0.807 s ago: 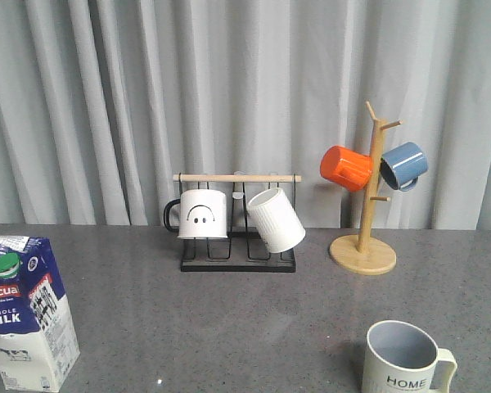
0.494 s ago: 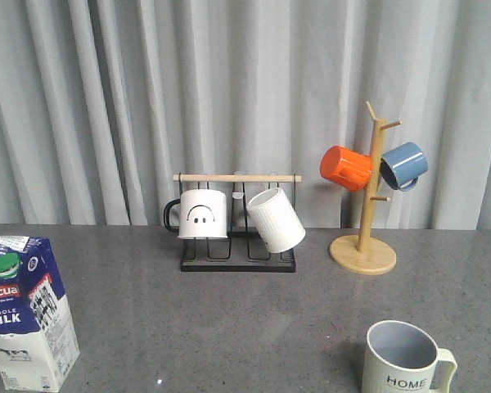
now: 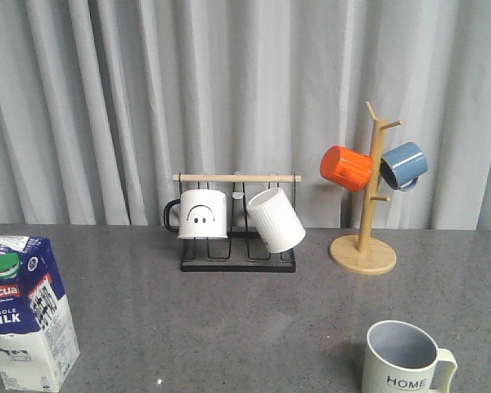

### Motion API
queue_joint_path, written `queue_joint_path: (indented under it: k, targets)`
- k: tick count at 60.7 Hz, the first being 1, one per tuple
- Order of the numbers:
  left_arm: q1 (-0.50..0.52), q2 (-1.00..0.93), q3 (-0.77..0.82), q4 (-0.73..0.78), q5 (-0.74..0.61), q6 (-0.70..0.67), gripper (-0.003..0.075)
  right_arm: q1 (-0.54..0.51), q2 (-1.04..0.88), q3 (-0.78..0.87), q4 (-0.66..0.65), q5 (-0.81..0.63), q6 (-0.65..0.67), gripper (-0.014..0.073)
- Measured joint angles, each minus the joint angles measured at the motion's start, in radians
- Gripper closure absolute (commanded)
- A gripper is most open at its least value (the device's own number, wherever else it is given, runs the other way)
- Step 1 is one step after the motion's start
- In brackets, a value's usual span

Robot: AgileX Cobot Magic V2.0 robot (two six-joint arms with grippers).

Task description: Place milk next to cup

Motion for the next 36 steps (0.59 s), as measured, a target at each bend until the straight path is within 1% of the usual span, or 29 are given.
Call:
queue_joint_path:
  k: [24, 36]
  targets:
    - [0.000, 0.000, 0.000, 0.000, 0.000, 0.000, 0.0727, 0.000, 0.000, 0.000, 0.004, 0.000, 0.003, 0.0589]
    - [0.000, 0.000, 0.000, 0.000, 0.000, 0.000, 0.0727, 0.000, 0.000, 0.000, 0.048, 0.000, 0.006, 0.0589]
